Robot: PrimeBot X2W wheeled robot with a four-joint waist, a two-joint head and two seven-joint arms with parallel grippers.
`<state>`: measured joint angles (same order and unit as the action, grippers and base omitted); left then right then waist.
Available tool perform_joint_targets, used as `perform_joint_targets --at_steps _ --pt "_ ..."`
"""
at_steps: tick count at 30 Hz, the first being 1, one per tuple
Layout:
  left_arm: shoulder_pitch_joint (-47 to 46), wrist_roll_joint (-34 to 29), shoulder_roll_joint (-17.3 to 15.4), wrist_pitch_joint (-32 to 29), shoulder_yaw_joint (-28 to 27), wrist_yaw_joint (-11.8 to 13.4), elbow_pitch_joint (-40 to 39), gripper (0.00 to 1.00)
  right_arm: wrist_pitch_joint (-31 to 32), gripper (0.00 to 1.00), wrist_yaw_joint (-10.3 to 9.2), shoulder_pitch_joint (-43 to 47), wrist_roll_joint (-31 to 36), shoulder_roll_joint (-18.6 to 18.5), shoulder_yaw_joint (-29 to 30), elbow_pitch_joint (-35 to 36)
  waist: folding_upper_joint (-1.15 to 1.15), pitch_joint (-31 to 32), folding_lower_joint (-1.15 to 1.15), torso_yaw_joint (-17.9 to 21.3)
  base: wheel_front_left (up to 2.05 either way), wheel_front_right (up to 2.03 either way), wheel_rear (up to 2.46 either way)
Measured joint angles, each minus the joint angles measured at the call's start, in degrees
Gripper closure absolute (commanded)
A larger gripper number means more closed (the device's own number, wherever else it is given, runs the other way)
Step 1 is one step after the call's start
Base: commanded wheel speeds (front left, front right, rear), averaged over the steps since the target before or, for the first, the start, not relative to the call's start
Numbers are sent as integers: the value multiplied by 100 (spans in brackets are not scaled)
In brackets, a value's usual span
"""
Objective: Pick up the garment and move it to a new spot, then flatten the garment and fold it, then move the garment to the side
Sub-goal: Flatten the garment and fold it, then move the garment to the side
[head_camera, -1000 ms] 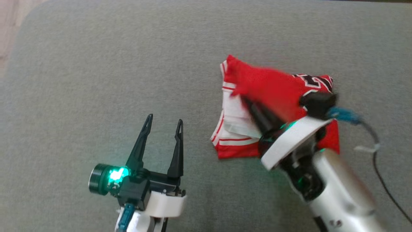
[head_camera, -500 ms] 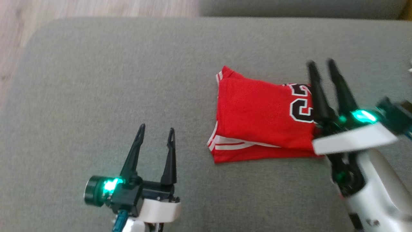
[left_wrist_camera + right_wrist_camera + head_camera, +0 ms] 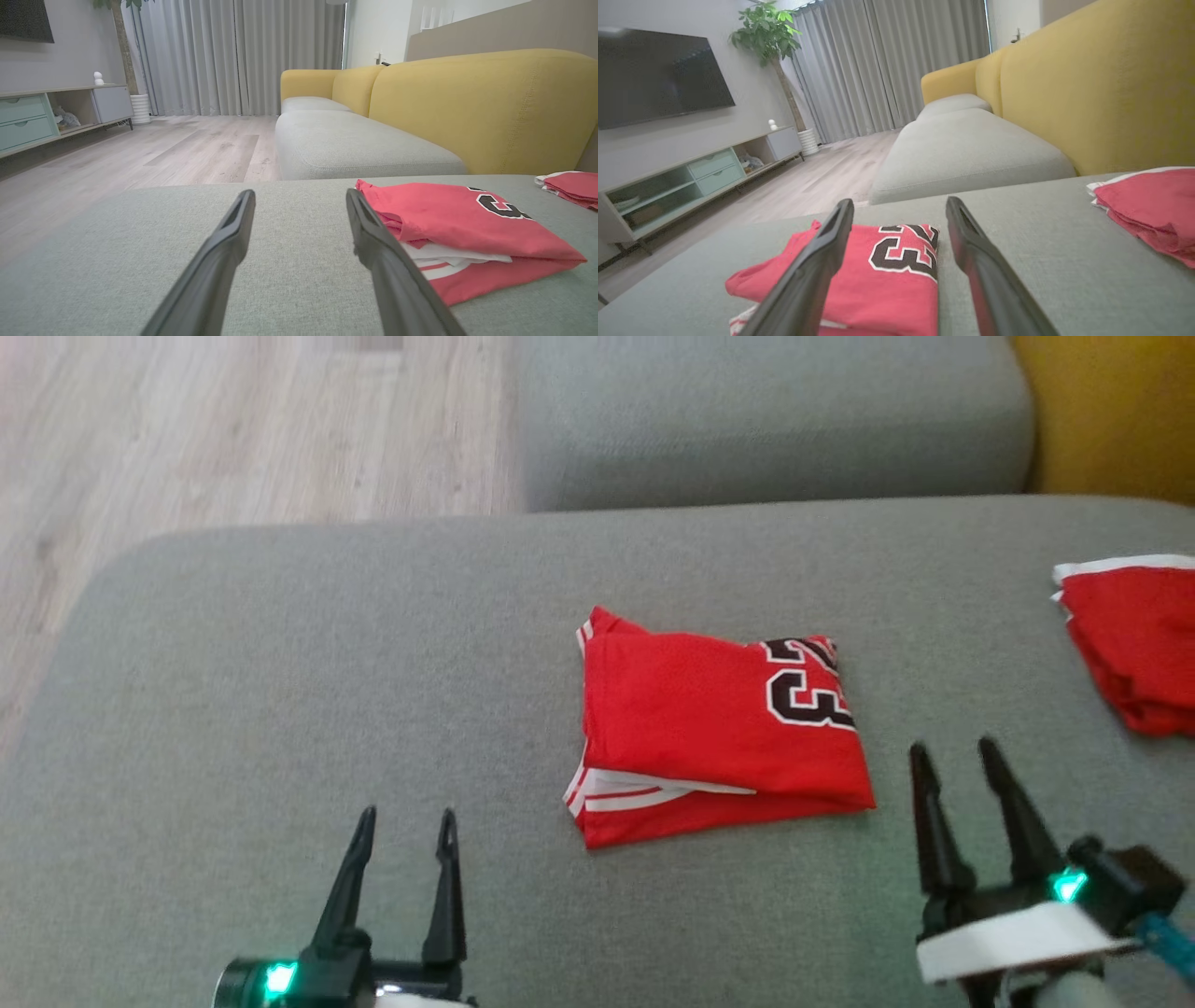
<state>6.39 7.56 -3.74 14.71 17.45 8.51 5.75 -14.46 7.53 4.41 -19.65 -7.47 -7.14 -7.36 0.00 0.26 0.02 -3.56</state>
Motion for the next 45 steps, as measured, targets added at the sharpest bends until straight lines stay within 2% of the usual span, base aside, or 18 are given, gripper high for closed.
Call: perform_joint_targets --at_steps 14,45 --pt "128 -57 33 0 -303 -94 87 0 0 0 0 98 703 83 46 -264 0 164 -1 79 0 0 0" --pt "261 -41 44 -1 -371 -37 213 0 0 0 0 111 910 85 -18 -390 0 198 -2 38 0 0 0"
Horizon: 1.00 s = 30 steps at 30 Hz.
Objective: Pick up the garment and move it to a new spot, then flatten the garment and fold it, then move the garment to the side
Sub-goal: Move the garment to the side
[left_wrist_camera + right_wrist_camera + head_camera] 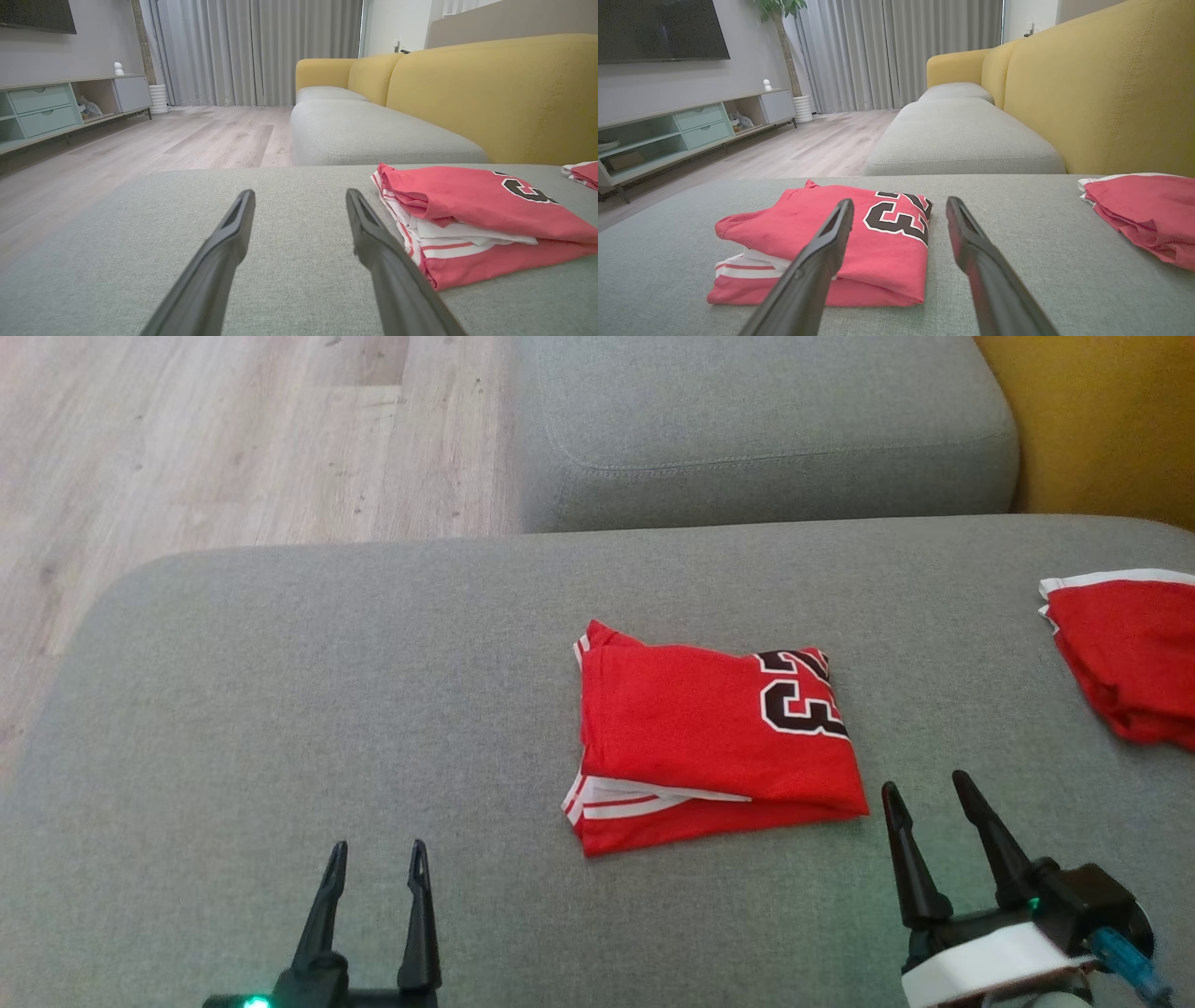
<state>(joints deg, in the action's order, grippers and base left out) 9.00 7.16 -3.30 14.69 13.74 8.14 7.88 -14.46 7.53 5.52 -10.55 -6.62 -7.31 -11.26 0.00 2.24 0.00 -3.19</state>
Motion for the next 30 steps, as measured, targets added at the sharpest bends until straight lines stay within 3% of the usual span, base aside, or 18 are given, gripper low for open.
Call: perform_joint_targets --at_steps 10,15,23,30 --pt "-19 1 0 0 37 3 -77 0 0 0 0 -61 32 15 65 -267 0 -243 0 -9 0 0 0" --pt "-113 1 0 1 129 53 -193 0 1 0 0 -589 -11 -1 70 -659 0 -568 0 -28 0 0 0" --pt "-692 0 7 0 386 90 -190 0 169 0 0 -2354 -675 -115 -213 -1940 0 -1311 -2 -59 0 0 0" --pt "-934 0 11 1 498 94 -131 0 806 0 0 -2830 -861 -114 -455 -2954 0 -1604 -1 -103 0 0 0"
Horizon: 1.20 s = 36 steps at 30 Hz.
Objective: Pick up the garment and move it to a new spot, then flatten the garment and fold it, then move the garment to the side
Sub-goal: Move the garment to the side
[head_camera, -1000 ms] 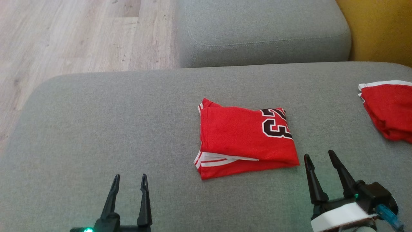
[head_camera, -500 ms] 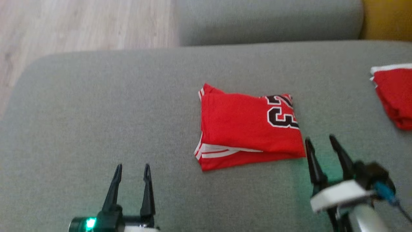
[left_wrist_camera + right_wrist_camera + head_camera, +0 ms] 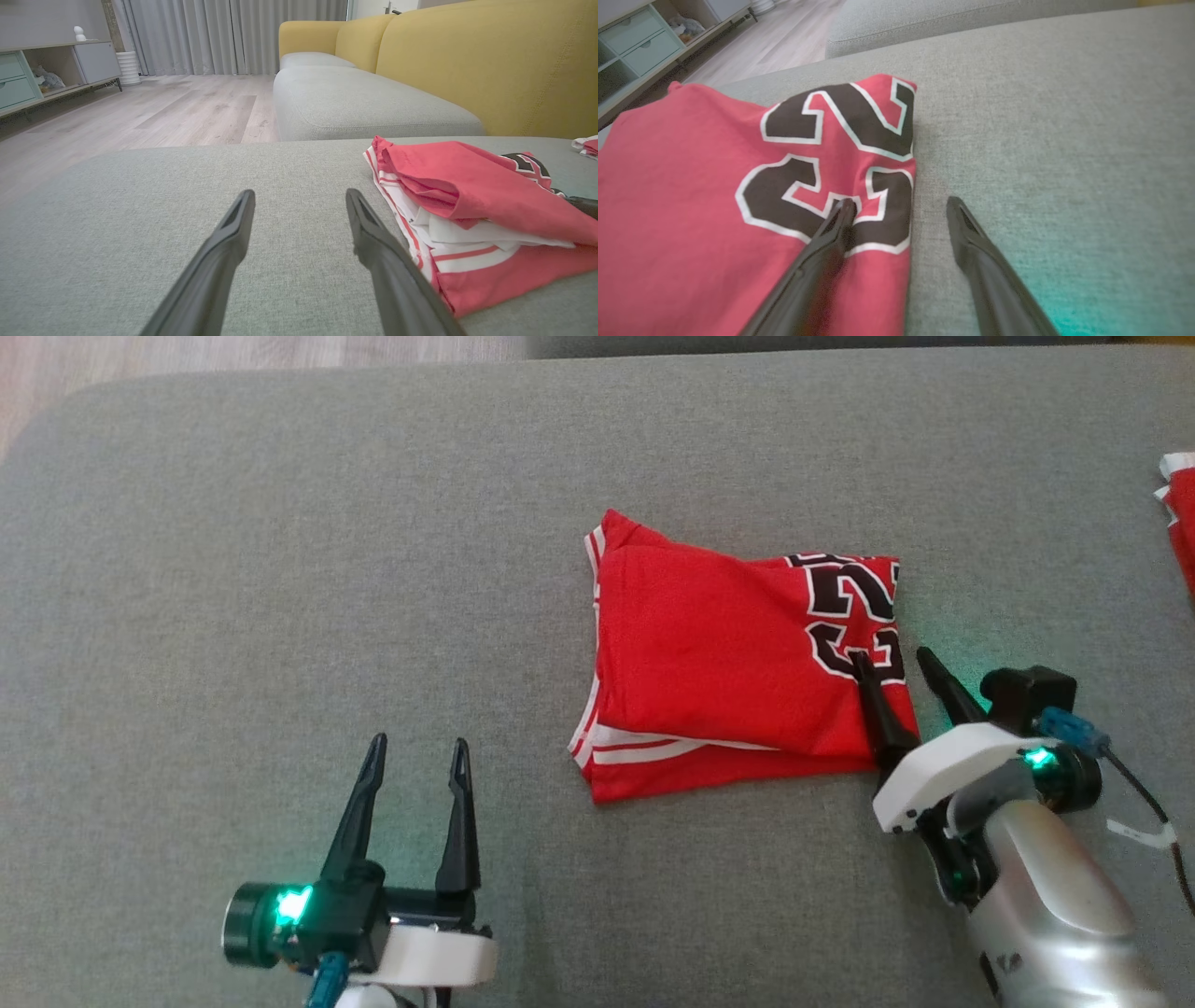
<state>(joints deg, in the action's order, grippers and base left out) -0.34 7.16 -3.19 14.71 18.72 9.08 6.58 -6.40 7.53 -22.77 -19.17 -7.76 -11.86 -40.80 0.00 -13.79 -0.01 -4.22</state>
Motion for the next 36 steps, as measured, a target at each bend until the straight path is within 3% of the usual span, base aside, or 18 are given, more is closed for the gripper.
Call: perform_joint_targets --at_steps 1,3,10,14,23,35,36 --pt "-21 0 0 -1 4 3 8 0 5 11 0 -20 -82 13 -37 -32 0 -19 1 -7 0 0 0" --pt "-54 0 0 0 21 42 15 0 -14 100 0 -97 -175 11 -122 -82 0 -30 1 -6 0 0 0" --pt "-52 1 2 0 -13 48 11 0 -289 100 0 -180 -412 -30 -581 -74 0 -45 1 295 0 0 0" --pt "-61 -10 2 0 -25 40 -8 0 -405 100 0 -367 -350 -314 -662 -2 0 -110 1 557 0 0 0" --pt "-506 -288 3 0 -65 -98 -31 0 -348 100 0 -1013 45 -1449 -495 533 0 -613 1 1034 0 0 0" --pt "-1017 -370 5 0 -63 -204 -30 0 172 100 0 -1226 327 -3208 809 1330 0 -1415 0 1196 0 0 0" --pt "-1050 -370 7 0 -53 -204 -32 0 236 93 0 -1236 374 -3336 895 1377 0 -1462 1 1185 0 0 0"
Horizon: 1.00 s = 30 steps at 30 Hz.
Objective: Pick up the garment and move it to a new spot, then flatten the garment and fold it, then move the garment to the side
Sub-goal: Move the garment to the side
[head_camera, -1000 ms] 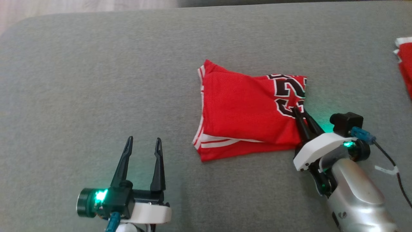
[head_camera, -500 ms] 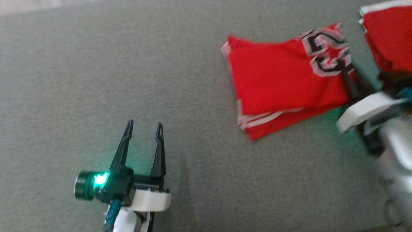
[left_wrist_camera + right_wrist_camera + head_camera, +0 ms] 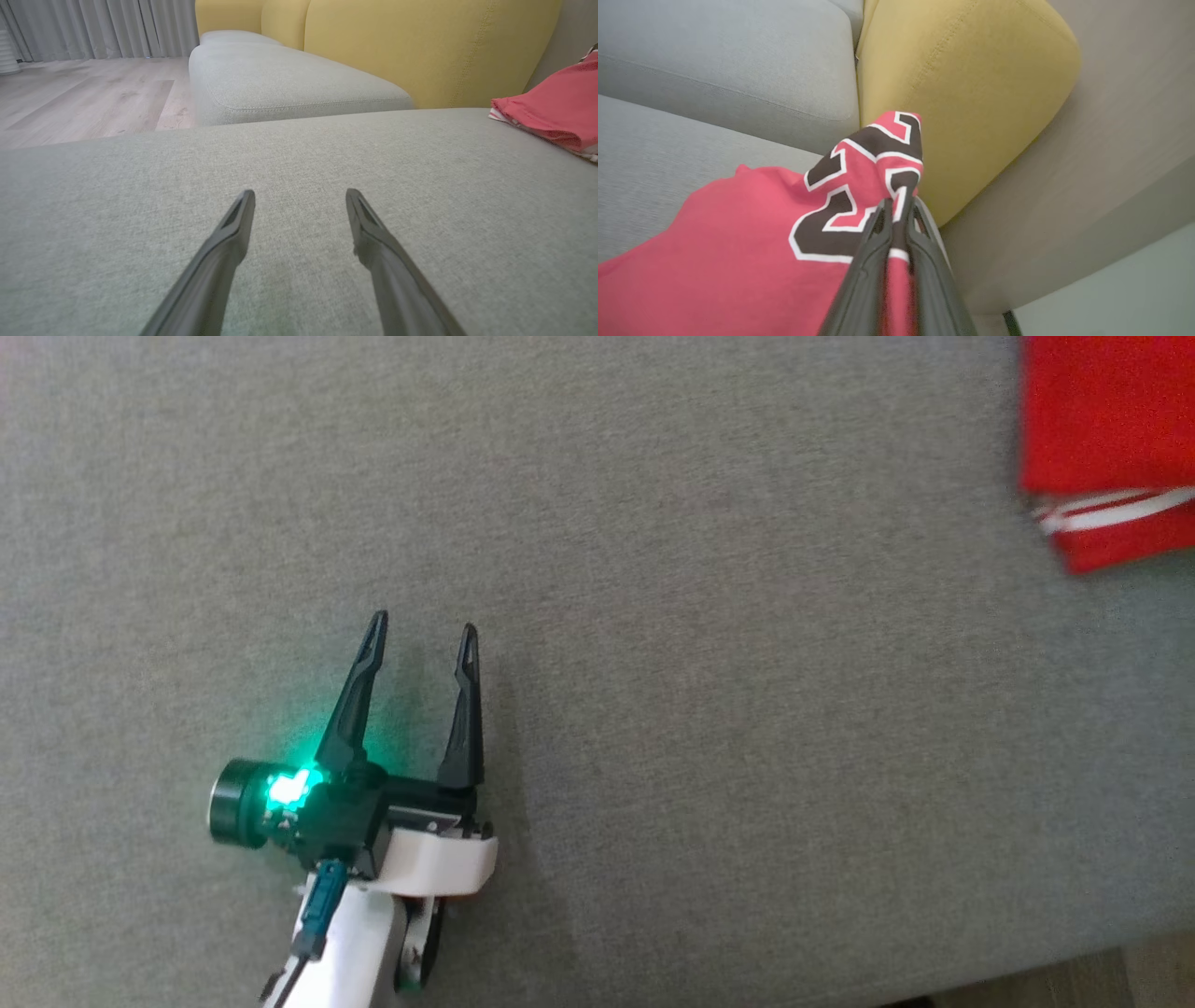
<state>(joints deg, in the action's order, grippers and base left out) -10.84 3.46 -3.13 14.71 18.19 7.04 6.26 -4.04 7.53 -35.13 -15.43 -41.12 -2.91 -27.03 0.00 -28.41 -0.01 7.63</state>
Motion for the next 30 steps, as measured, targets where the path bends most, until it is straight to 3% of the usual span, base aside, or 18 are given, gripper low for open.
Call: perform_joint_targets --at_steps 1,2,6,9,16,24,30 --pt "-28 0 3 0 9 0 0 0 29 63 0 -8 77 -130 62 57 0 -40 0 -13 0 0 0" --pt "-58 0 8 0 16 -1 0 0 54 0 0 -18 146 -209 160 105 0 -73 0 -31 0 0 0" --pt "-124 8 18 1 37 -55 -37 0 62 0 0 -93 597 -283 599 257 0 -124 0 -116 0 0 0" --pt "-197 132 16 0 25 -46 -88 0 51 0 0 -73 987 -44 854 492 0 -76 0 -174 0 0 0" --pt "-199 704 18 0 19 170 -57 0 -231 0 0 729 1282 1223 586 1174 0 274 1 -409 0 0 0" --pt "-35 918 21 0 9 257 105 0 -962 0 0 1831 714 2495 -167 992 0 987 1 -792 0 0 0" --pt "570 917 20 0 -34 244 229 0 -1029 0 0 2504 584 3243 -622 1077 0 1713 2 -990 0 0 0"
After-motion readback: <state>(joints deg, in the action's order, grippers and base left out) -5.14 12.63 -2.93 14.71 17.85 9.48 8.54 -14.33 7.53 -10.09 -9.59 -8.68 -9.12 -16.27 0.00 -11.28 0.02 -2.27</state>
